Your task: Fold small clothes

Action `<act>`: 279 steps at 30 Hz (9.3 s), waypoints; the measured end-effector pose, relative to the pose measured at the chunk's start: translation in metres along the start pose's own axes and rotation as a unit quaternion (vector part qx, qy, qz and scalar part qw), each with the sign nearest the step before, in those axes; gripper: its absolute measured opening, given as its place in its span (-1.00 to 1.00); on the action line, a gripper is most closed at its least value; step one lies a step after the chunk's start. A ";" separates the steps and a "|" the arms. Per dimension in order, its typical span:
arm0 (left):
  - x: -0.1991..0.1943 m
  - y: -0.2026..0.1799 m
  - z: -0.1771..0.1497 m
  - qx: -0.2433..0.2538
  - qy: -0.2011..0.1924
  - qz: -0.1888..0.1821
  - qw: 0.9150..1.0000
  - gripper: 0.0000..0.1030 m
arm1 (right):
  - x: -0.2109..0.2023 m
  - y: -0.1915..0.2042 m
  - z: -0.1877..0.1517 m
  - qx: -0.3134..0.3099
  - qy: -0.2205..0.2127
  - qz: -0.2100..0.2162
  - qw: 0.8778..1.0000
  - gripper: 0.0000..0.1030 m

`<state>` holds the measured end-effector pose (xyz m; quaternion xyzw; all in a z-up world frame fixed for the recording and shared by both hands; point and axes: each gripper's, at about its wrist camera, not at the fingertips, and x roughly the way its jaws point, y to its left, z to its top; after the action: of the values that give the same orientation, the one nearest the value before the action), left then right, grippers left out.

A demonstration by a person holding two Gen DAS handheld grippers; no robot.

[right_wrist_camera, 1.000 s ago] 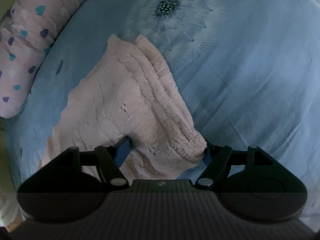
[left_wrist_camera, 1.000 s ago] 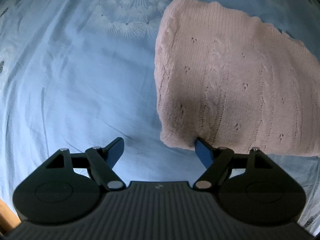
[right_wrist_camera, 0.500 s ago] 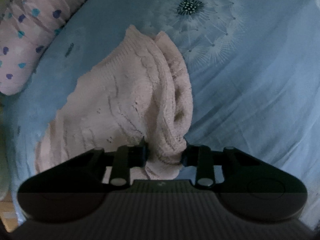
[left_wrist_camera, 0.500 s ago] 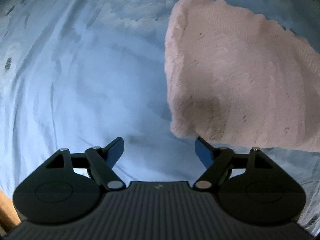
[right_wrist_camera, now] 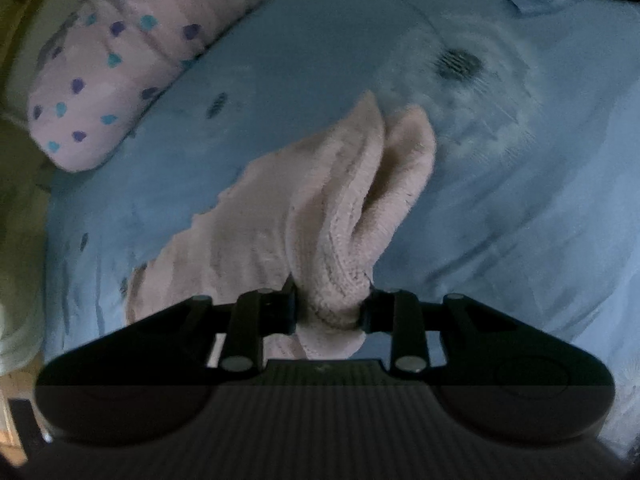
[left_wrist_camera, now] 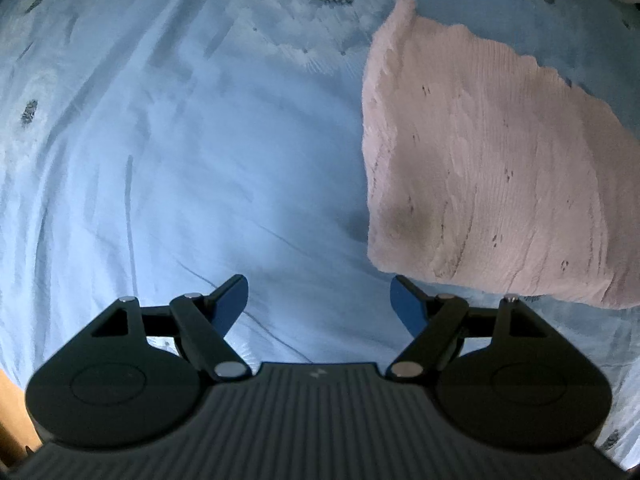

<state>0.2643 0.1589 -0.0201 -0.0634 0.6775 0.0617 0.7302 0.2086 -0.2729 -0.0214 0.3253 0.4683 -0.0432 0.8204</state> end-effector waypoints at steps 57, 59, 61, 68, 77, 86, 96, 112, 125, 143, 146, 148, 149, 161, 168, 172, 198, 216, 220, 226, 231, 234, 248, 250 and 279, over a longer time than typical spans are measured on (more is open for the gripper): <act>-0.025 0.045 0.055 0.013 -0.029 -0.029 0.999 0.59 | 0.084 0.194 -0.094 -0.326 0.090 0.071 0.938 -0.40; -0.025 0.051 0.055 0.014 -0.029 -0.034 0.999 0.59 | 0.098 0.197 -0.102 -0.318 0.098 0.061 0.941 -0.33; -0.026 0.053 0.055 0.015 -0.031 -0.040 0.999 0.59 | 0.098 0.201 -0.105 -0.303 0.091 0.060 0.947 -0.23; -0.039 0.041 0.063 0.017 -0.041 -0.082 0.996 0.59 | 0.068 0.195 -0.089 -0.225 0.114 0.071 0.965 0.02; -0.048 -0.009 0.084 0.064 -0.057 -0.123 0.989 0.59 | 0.033 0.159 -0.039 -0.135 0.063 0.039 0.988 0.02; -0.010 -0.065 0.127 0.121 -0.077 -0.158 0.977 0.59 | 0.068 0.124 -0.019 0.038 0.055 0.016 0.998 0.01; 0.032 -0.078 0.147 0.103 -0.055 -0.240 0.964 -0.73 | 0.074 0.132 -0.025 0.041 0.026 0.038 0.998 -0.29; 0.019 0.008 0.152 0.007 -0.084 -0.231 0.969 -0.67 | 0.075 0.193 -0.026 -0.070 0.028 0.008 0.997 -0.83; 0.038 -0.054 0.154 0.119 -0.097 -0.191 0.970 0.23 | 0.058 0.167 -0.045 -0.064 0.000 -0.039 0.997 0.09; 0.027 -0.020 0.158 0.081 -0.139 -0.157 0.974 -0.79 | 0.059 0.162 -0.049 -0.026 -0.004 -0.023 0.999 0.10; 0.040 -0.012 0.160 0.092 -0.110 -0.159 0.977 -0.78 | 0.061 0.167 -0.046 -0.033 -0.005 -0.021 0.999 0.10; 0.046 -0.011 0.162 0.101 -0.085 -0.172 0.976 -0.77 | 0.063 0.170 -0.044 -0.037 -0.005 -0.024 0.999 0.10; 0.045 -0.011 0.163 0.106 -0.082 -0.177 0.975 -0.76 | 0.064 0.172 -0.043 -0.040 -0.005 -0.027 0.999 0.10; -0.005 0.008 0.110 0.081 -0.072 -0.203 0.973 -0.23 | 0.062 0.156 -0.032 -0.002 -0.009 -0.107 0.994 0.08; -0.013 0.003 0.077 0.033 -0.005 -0.315 0.949 -0.21 | 0.078 0.151 -0.020 0.009 0.011 -0.079 0.997 0.11; -0.004 -0.014 0.063 0.069 0.051 -0.339 0.937 -0.19 | 0.078 0.153 -0.016 -0.013 0.014 -0.041 0.999 -0.54; 0.013 -0.025 0.011 0.032 0.012 -0.229 0.973 -0.51 | 0.081 0.220 0.006 -0.101 0.053 0.126 0.985 -0.85; 0.018 0.045 0.006 0.029 -0.029 -0.222 0.974 -0.73 | 0.156 0.301 -0.030 -0.241 0.091 0.136 0.957 -0.86; 0.028 0.047 0.003 0.025 -0.021 -0.224 0.974 -0.71 | 0.192 0.296 -0.050 -0.242 0.125 0.114 0.955 -0.85; 0.026 0.063 0.010 0.013 -0.006 -0.230 0.973 -0.30 | 0.160 0.280 -0.045 -0.192 0.118 0.110 0.968 -0.69; 0.017 0.080 0.017 0.015 -0.012 -0.196 0.980 -0.11 | 0.097 0.238 -0.039 -0.179 0.066 0.096 0.977 0.30; 0.007 0.089 0.029 0.013 -0.028 -0.185 0.982 0.02 | 0.075 0.208 -0.040 -0.178 0.048 0.057 0.981 0.28; 0.017 0.014 0.078 0.059 -0.060 -0.219 0.972 0.90 | 0.079 0.098 -0.042 -0.049 0.060 0.023 0.997 0.49; 0.028 0.005 0.078 0.069 -0.052 -0.204 0.975 0.90 | 0.090 0.095 -0.042 -0.044 0.073 0.033 0.996 0.52; 0.025 0.015 0.060 0.060 -0.010 -0.334 0.941 -0.28 | 0.075 0.127 -0.052 -0.044 0.092 0.127 0.987 -0.10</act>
<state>0.3225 0.1840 -0.0411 -0.2416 0.6126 -0.2258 0.7179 0.2599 -0.1253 -0.0368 0.3487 0.4977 0.1121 0.7862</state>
